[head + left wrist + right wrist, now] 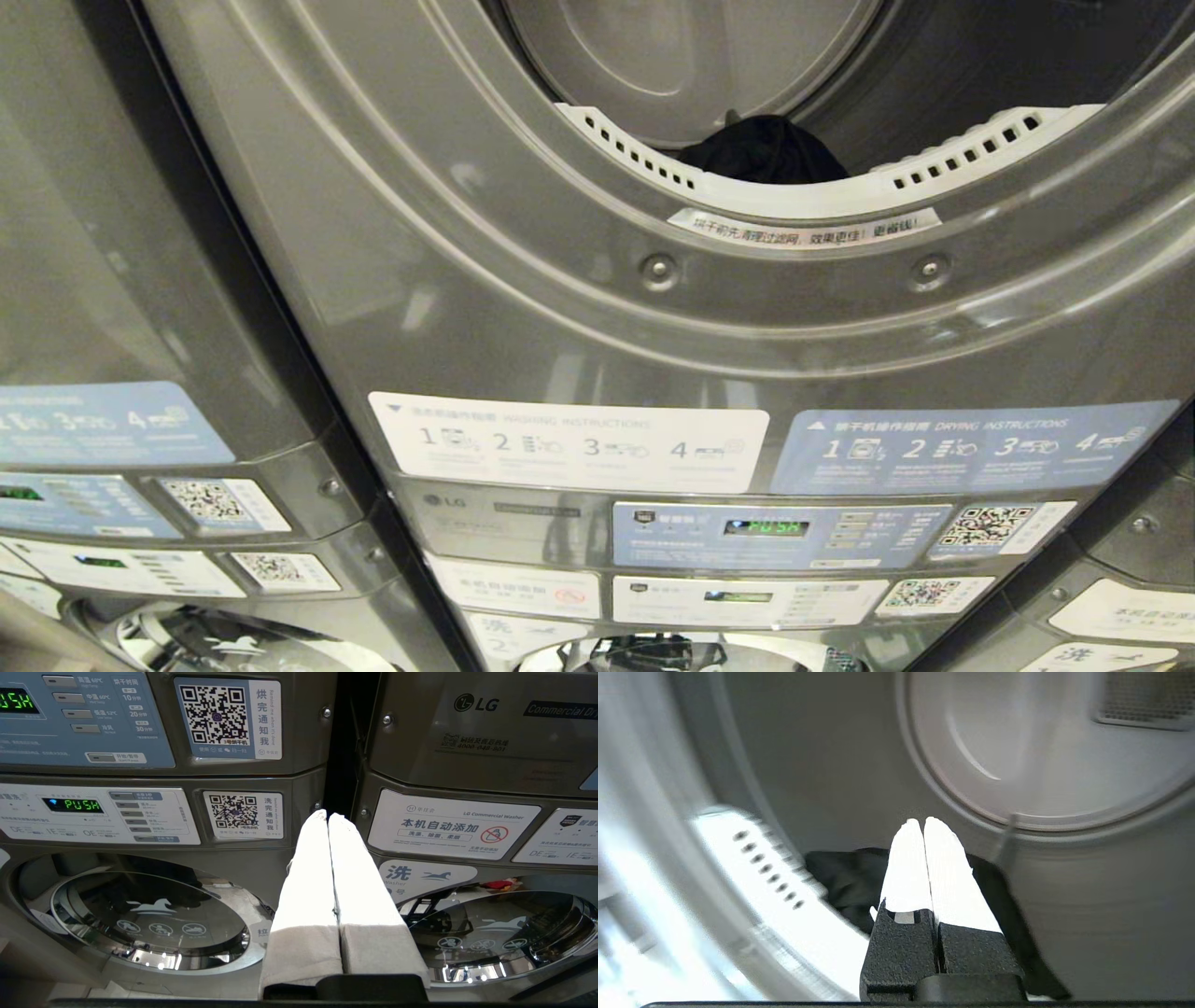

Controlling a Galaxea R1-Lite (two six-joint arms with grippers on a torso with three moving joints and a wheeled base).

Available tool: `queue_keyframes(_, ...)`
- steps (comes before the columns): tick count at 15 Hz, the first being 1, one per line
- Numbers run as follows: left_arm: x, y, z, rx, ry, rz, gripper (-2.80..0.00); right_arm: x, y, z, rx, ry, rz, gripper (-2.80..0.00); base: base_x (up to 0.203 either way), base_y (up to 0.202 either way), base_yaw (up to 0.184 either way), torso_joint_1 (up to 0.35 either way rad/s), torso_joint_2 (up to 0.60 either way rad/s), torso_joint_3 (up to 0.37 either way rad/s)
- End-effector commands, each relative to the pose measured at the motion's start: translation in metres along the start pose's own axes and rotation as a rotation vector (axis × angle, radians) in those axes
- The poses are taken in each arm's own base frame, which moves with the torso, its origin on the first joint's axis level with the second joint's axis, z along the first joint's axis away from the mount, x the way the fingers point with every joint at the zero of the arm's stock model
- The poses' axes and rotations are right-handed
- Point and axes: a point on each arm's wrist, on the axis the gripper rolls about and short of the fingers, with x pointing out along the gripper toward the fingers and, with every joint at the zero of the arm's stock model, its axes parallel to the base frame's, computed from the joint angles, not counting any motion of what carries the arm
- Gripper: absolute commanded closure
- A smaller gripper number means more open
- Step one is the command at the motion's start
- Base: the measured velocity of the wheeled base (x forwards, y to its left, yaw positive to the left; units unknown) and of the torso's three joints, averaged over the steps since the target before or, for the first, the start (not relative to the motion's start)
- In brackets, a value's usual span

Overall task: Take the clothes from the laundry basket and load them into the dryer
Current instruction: Put the clothes in the dryer

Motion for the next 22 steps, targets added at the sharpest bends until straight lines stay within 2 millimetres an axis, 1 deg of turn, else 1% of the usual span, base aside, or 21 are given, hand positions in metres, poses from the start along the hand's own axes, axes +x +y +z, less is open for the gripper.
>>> queue_keyframes(1, 0.0, 0.0, 0.0, -0.001, -0.001, 0.0, 0.0, -0.008, 0.003, -0.001, -0.001, 0.002, 0.02, 0.0, 0.0, 0.0, 0.0, 0.0, 0.0, 0.0)
queue_keyframes(3, 0.0, 0.0, 0.0, 0.0, -0.001, 0.0, 0.0, -0.018, 0.011, -0.013, -0.001, 0.038, 0.063, 0.0, 0.0, 0.0, 0.0, 0.0, 0.0, 0.0)
queue_keyframes(5, 0.0, 0.0, -0.001, 0.0, 0.0, 0.0, 0.0, -0.035, 0.018, -0.03, -0.012, 0.089, 0.108, 0.0, 0.0, 0.0, 0.0, 0.0, 0.0, 0.0)
queue_keyframes(8, 0.0, 0.0, 0.0, 0.0, -0.001, 0.0, 0.0, -0.067, 0.02, -0.056, -0.029, 0.15, 0.15, 0.0, 0.0, 0.0, 0.0, 0.0, 0.0, 0.0)
queue_keyframes(9, 0.0, 0.0, 0.0, 0.0, -0.001, 0.0, 0.0, -0.075, 0.02, -0.067, -0.033, 0.177, 0.157, 0.0, 0.0, 0.0, 0.0, 0.0, 0.0, 0.0)
queue_keyframes(11, 0.0, 0.0, -0.001, 0.0, 0.0, 0.0, 0.0, -0.094, 0.017, -0.099, -0.04, 0.253, 0.185, 0.0, 0.0, 0.0, 0.0, 0.0, 0.0, 0.0)
queue_keyframes(13, 0.0, 0.0, 0.0, -0.002, -0.001, 0.0, 0.0, -0.123, 0.007, -0.131, -0.049, 0.306, 0.217, 0.0, 0.0, 0.0, 0.0, 0.0, 0.0, 0.0)
queue_keyframes(15, 0.0, 0.0, 0.0, 0.0, -0.001, 0.0, 0.0, -0.153, -0.001, -0.158, -0.041, 0.343, 0.206, 0.0, 0.0, 0.0, 0.0, 0.0, 0.0, 0.0)
queue_keyframes(17, 0.0, 0.0, 0.0, -0.001, -0.001, 0.0, 0.0, -0.18, -0.004, -0.181, -0.031, 0.385, 0.151, 0.0, 0.0, 0.0, 0.0, 0.0, 0.0, 0.0)
queue_keyframes(20, 0.0, 0.0, 0.0, -0.001, -0.001, 0.0, 0.0, -0.21, -0.007, -0.203, 0.005, 0.447, -0.072, 0.0, 0.0, 0.0, 0.0, 0.0, 0.0, 0.0)
queue_keyframes(22, 0.0, 0.0, -0.001, 0.0, 0.001, 0.0, 0.0, -0.234, 0.002, -0.224, 0.051, 0.478, -0.219, 0.0, 0.0, 0.0, 0.0, 0.0, 0.0, 0.0)
